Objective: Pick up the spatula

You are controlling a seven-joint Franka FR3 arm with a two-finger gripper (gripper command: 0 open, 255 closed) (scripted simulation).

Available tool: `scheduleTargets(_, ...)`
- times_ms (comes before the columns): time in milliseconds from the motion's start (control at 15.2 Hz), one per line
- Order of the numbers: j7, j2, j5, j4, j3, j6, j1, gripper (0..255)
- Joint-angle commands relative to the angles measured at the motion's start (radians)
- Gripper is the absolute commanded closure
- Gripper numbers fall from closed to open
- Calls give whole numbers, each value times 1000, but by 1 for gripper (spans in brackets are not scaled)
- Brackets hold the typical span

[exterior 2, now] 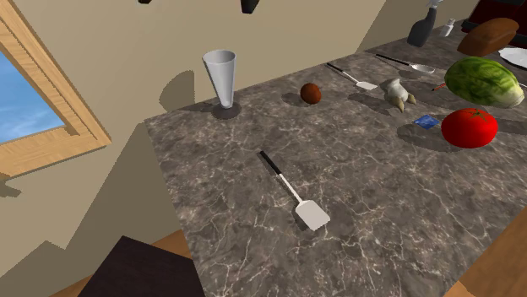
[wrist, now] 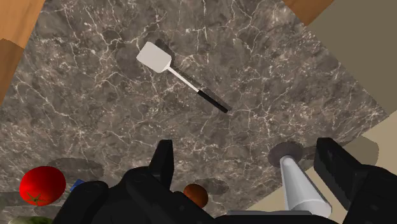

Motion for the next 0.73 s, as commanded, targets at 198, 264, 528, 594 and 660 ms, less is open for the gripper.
scheduleTargets(198,-82,26,-18,-72,-42,86,17,0)
scheduleTargets(264,-110,38,-23,-93,-57,116,23,0)
scheduleTargets(528,-221,102,-45,-165,-116,236,45,0)
scheduleTargets(594,-249,122,-50,-180,-131,267,50,0)
scheduleTargets(660,-278,144,-55,-193,-146,297,57,0)
